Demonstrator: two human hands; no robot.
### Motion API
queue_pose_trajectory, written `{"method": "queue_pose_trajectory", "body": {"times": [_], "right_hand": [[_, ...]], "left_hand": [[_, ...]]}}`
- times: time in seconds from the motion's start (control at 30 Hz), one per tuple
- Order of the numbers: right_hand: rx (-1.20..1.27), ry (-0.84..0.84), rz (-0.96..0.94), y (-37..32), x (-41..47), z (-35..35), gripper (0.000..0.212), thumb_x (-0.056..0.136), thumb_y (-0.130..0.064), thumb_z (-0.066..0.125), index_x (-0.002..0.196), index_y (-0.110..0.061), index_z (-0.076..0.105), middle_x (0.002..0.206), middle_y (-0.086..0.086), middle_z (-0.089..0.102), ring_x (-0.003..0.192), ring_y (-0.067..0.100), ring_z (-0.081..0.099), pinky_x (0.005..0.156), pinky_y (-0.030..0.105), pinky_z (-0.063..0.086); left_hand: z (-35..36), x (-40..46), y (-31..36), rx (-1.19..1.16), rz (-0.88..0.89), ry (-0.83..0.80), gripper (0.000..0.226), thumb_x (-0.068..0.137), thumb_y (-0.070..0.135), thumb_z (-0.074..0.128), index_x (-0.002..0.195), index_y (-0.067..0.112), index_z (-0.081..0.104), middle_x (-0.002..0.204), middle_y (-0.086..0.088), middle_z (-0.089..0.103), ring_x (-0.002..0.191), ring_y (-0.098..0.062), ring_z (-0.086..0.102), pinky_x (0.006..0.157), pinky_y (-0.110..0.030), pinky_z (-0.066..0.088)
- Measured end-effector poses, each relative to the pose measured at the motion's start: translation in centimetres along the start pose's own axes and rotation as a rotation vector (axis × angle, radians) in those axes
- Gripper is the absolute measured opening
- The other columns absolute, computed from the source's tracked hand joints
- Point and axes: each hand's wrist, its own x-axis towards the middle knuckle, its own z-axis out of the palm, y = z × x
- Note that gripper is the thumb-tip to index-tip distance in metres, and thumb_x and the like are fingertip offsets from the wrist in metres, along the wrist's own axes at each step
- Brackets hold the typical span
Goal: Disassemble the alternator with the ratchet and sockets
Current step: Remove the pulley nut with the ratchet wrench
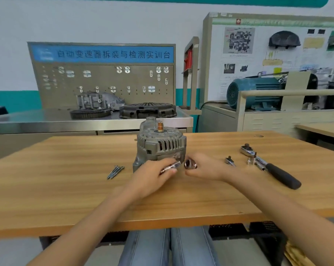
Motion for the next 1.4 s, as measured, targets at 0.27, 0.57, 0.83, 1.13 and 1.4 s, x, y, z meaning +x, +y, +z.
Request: {"method": "queue_pose_trajectory", "body": {"times": [0.27,0.57,0.83,1.13,1.4], "right_hand": [[-0.429,0.150,-0.118,-3.1,1.6,1.1,0.020,0.086,-0.035,0.056,0.074,-0.020,0.048,0.065,-0.010,0.046,0.065,0.015,0.048,0.045,0.020,0.023],[-0.483,0.074,-0.167,-3.9,2.2,1.5,0.020,0.085,-0.030,0.055,0.070,-0.019,0.045,0.073,0.001,0.059,0.064,0.016,0.048,0.046,0.024,0.028],[-0.485,0.033,-0.135,-4.1,1.9,2.0,0.016,0.085,-0.028,0.054,0.075,-0.018,0.048,0.082,0.006,0.062,0.076,0.024,0.060,0.060,0.030,0.044],[-0.497,0.101,-0.204,-4.0,1.7,3.1,0.015,0.088,-0.030,0.053,0.088,-0.015,0.053,0.088,0.009,0.064,0.079,0.026,0.061,0.058,0.027,0.035],[-0.267,0.055,-0.136,-3.5,1.4,4.0,0.024,0.084,-0.029,0.057,0.066,-0.023,0.043,0.059,-0.010,0.045,0.054,0.013,0.046,0.045,0.021,0.029]], "left_hand": [[-2.2,-0.5,0.0,0.180,0.022,-0.120,0.023,0.099,0.032,0.046,0.084,0.016,0.053,0.081,0.001,0.056,0.075,-0.017,0.053,0.071,-0.036,0.046],[-3.3,0.0,-0.3,0.617,0.154,-0.249,0.026,0.102,0.039,0.029,0.087,0.019,0.036,0.087,-0.003,0.057,0.068,-0.021,0.049,0.060,-0.030,0.033],[-3.3,0.4,0.1,0.790,0.249,-0.346,0.026,0.104,0.035,0.027,0.098,0.015,0.042,0.094,-0.008,0.062,0.078,-0.029,0.061,0.057,-0.033,0.033],[-3.1,-0.4,-0.2,0.759,0.223,-0.377,0.026,0.103,0.034,0.030,0.100,0.013,0.045,0.095,-0.009,0.062,0.079,-0.028,0.060,0.061,-0.034,0.040],[-3.3,-2.2,-2.1,-0.058,0.042,-0.185,0.017,0.094,0.029,0.059,0.101,0.021,0.073,0.088,0.006,0.065,0.082,-0.003,0.057,0.077,-0.024,0.045]]}}
